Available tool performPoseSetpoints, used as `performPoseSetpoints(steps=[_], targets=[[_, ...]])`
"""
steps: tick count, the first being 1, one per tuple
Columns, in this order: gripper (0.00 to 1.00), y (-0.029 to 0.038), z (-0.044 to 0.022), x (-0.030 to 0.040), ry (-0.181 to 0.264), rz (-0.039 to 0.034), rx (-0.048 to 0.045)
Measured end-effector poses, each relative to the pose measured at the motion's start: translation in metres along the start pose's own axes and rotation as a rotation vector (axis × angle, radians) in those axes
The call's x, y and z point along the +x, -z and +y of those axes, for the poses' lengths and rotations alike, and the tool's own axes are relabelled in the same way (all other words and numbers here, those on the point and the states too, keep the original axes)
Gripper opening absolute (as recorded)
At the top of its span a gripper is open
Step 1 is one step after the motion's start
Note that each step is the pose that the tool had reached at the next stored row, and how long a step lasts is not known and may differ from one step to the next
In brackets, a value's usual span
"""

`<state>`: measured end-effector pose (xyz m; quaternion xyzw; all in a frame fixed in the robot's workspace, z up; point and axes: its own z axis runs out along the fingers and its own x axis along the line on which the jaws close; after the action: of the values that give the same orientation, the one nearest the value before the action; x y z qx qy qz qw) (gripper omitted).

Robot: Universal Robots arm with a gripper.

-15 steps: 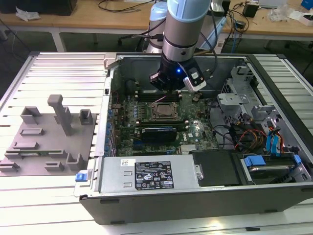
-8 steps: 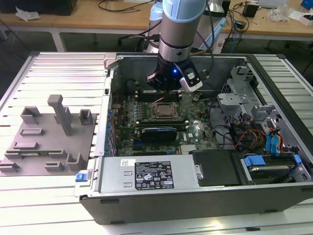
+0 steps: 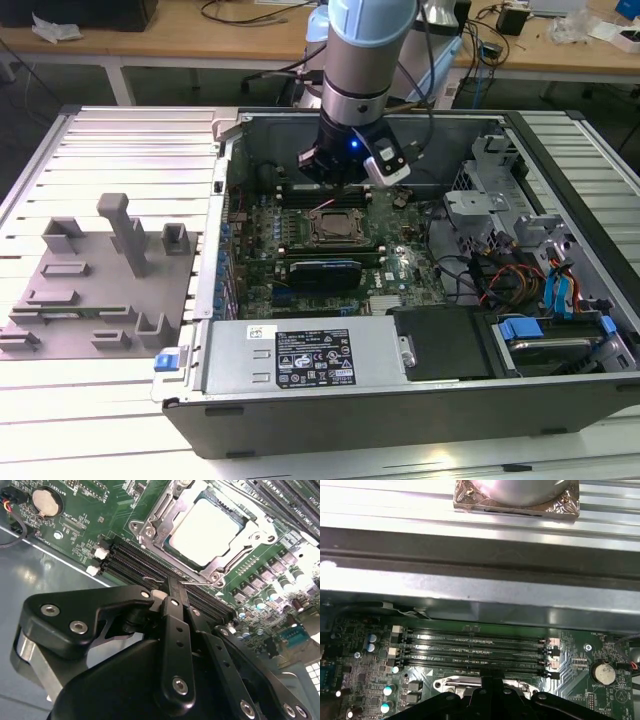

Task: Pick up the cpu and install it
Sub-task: 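Install the first cpu locking lever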

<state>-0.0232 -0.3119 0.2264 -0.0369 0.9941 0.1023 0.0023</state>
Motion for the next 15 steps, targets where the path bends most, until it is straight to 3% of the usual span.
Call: performPoseSetpoints(steps=[3,7,8,15], targets=[[0.11,-0.0082,-0.0017,0.0002,-0.009,-0.0018,0.0004],[0.11,-0.0093,-0.0019,0.0002,-0.034,-0.0069,0.0007],[0.11,-0.0119,-0.0024,0.0005,-0.03,-0.0268,0.0019],[0.11,-0.013,0.0004,0.0024,-0.029,-0.0284,0.0039]])
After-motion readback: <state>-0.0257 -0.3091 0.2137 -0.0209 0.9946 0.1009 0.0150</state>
